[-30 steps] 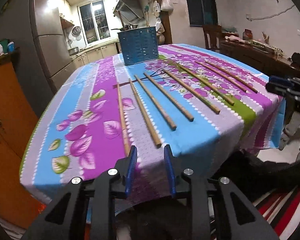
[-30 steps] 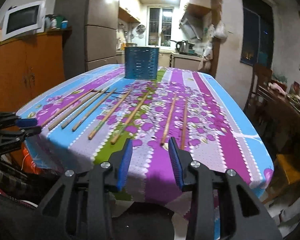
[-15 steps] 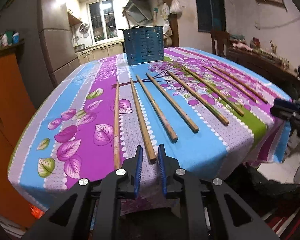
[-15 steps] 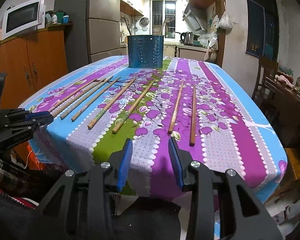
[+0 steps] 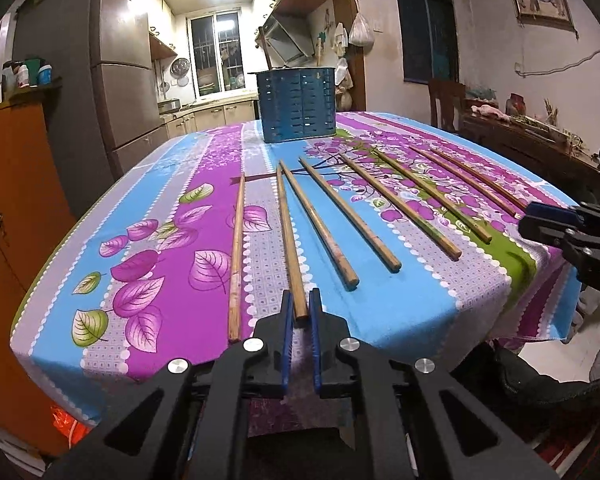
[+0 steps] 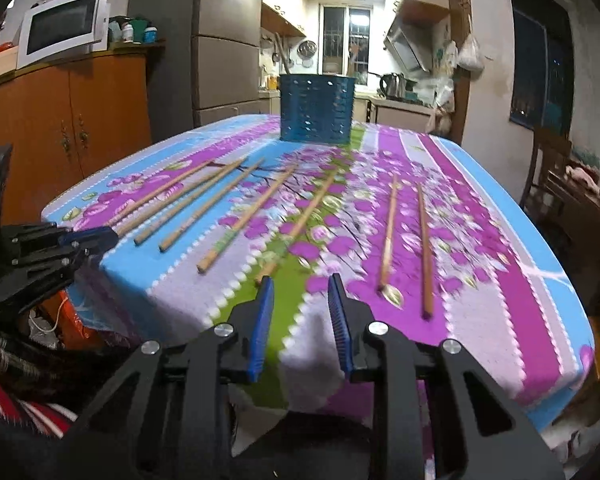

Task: Organize utensils
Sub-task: 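Close the left tool on a chopstick while the right tool grasps another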

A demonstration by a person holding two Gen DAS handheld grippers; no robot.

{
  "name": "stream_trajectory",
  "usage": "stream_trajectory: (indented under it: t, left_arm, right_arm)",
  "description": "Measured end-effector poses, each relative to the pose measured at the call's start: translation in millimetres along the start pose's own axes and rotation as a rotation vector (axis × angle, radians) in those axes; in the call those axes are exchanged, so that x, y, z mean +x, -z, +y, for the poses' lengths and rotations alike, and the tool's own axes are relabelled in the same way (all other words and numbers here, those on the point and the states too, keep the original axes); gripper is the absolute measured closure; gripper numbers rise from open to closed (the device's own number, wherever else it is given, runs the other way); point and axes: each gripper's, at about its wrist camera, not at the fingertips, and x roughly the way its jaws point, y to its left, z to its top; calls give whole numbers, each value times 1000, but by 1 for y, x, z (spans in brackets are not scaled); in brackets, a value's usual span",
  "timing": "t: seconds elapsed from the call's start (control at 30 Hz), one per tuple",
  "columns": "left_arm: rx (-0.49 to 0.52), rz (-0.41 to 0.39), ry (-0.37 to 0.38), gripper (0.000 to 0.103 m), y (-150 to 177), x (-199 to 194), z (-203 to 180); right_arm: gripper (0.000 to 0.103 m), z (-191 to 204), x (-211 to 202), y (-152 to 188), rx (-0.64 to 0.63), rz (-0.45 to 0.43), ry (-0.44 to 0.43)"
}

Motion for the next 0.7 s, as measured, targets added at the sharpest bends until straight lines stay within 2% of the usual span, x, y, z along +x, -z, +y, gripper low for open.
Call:
stream_trajectory:
  t: [0.17,0.37,0.7]
  left_arm:
    - [9,-4,0,94,1,-1,-1]
    - [8,-9,0,94,2,-1,0]
    - [1,-22,-8,94,2,-2,-1]
  right_arm:
    - [76,8,12,-3,8,16,-35]
    - [76,14,31,-1,28,24,-4]
    - [77,17,28,12,89,-76,55]
